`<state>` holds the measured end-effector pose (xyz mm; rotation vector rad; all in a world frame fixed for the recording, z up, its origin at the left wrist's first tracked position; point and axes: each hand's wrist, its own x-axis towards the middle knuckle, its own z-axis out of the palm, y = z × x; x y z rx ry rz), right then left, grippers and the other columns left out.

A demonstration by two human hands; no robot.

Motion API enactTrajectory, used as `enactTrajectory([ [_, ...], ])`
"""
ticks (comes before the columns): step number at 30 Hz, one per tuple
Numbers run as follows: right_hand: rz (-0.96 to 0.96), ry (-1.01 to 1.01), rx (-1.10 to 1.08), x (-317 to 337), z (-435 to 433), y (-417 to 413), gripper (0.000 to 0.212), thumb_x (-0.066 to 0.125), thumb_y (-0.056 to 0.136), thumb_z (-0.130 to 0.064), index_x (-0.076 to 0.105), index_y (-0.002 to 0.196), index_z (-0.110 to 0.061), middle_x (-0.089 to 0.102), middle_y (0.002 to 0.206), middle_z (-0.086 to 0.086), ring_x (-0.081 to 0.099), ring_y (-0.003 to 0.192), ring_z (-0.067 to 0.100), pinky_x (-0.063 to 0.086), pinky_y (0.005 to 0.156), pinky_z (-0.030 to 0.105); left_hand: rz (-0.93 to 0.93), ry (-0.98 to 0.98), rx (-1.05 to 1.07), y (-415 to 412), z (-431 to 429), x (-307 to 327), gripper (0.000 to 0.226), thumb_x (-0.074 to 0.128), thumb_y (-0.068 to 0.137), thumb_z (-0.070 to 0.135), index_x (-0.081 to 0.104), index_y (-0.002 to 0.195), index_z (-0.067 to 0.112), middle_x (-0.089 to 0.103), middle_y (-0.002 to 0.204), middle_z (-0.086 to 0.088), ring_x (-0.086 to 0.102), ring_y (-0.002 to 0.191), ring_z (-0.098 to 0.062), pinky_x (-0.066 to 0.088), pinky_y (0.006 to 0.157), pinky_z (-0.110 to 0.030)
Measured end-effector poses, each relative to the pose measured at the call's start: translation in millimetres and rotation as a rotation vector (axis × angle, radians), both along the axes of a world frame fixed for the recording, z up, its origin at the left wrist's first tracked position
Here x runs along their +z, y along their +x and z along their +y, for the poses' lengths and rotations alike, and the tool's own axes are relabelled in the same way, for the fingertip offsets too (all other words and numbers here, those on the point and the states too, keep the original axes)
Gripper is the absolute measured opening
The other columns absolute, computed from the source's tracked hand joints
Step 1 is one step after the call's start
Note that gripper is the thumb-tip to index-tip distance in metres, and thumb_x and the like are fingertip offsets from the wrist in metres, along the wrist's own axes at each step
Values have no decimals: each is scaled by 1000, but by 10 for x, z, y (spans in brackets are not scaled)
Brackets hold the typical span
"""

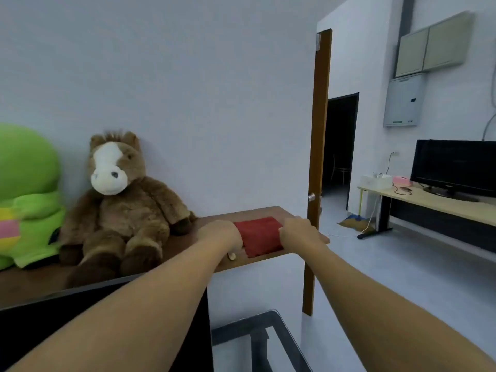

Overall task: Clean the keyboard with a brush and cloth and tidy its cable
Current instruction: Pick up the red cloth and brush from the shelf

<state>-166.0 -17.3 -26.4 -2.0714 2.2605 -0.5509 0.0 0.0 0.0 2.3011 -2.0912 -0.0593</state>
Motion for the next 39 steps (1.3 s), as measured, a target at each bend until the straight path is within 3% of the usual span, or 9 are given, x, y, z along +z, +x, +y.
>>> enactTrajectory([
  [7,96,-58,-5,-196,-331,64,28,47,96,-23,61,116,-10,58,125,13,50,119,31,42,96,38,75,19,74,-29,-154,-73,29,53,87,5,63,115,8,62,117,-10,64,102,-26,51,76,-33],
  [12,-182,34,-60,-119,-426,166,27,51,91,-16,64,114,-10,62,113,10,58,105,28,46,86,33,107,-4,60,-14,-181,-80,24,53,87,4,64,108,6,63,113,-11,65,95,-26,49,69,-32],
  [16,-291,75,-22,39,-369,155,30,48,92,-17,60,116,-5,62,111,12,59,98,29,50,81,34,98,-82,-10,-7,-127,-12,7,51,85,10,55,79,11,65,101,-9,55,74,-22,46,61,-30],
  [19,-388,24,-8,262,-215,116,30,47,96,-17,57,118,1,62,115,18,60,103,32,46,77,32,211,-152,-56,-80,38,123,9,51,85,12,58,90,10,65,99,-8,57,78,-23,48,64,-28],
  [23,-361,-125,14,534,80,-36,16,45,95,-15,57,95,-5,55,90,11,57,95,29,39,64,26,373,-206,-130,-267,391,257,10,51,87,13,50,77,11,68,100,-10,64,84,-26,46,66,-27],
  [26,-347,-196,25,626,446,-202,16,45,92,-12,57,89,-2,57,85,12,59,89,32,46,70,34,525,-164,-170,-387,717,202,25,44,90,12,64,104,3,68,60,-2,61,53,-15,45,47,-20],
  [27,-357,-216,20,630,580,-262,19,45,92,-12,60,94,-1,60,90,13,60,91,32,50,76,37,560,-128,-178,-428,832,150,28,44,92,12,65,106,1,63,50,-1,58,47,-12,44,43,-20],
  [34,-480,-101,26,105,1572,-384,24,46,91,-6,65,106,-6,66,105,18,66,93,33,57,81,50,667,-5,-168,-559,1547,-711,26,54,94,25,57,75,10,64,68,-7,62,49,-16,43,41,-22],
  [39,-573,64,-13,-899,2089,-113,29,49,95,-11,60,121,-17,64,115,7,64,99,27,57,79,36,690,257,-73,-228,2052,-1746,31,46,95,18,66,78,2,68,63,-11,64,47,-20,50,44,-22],
])
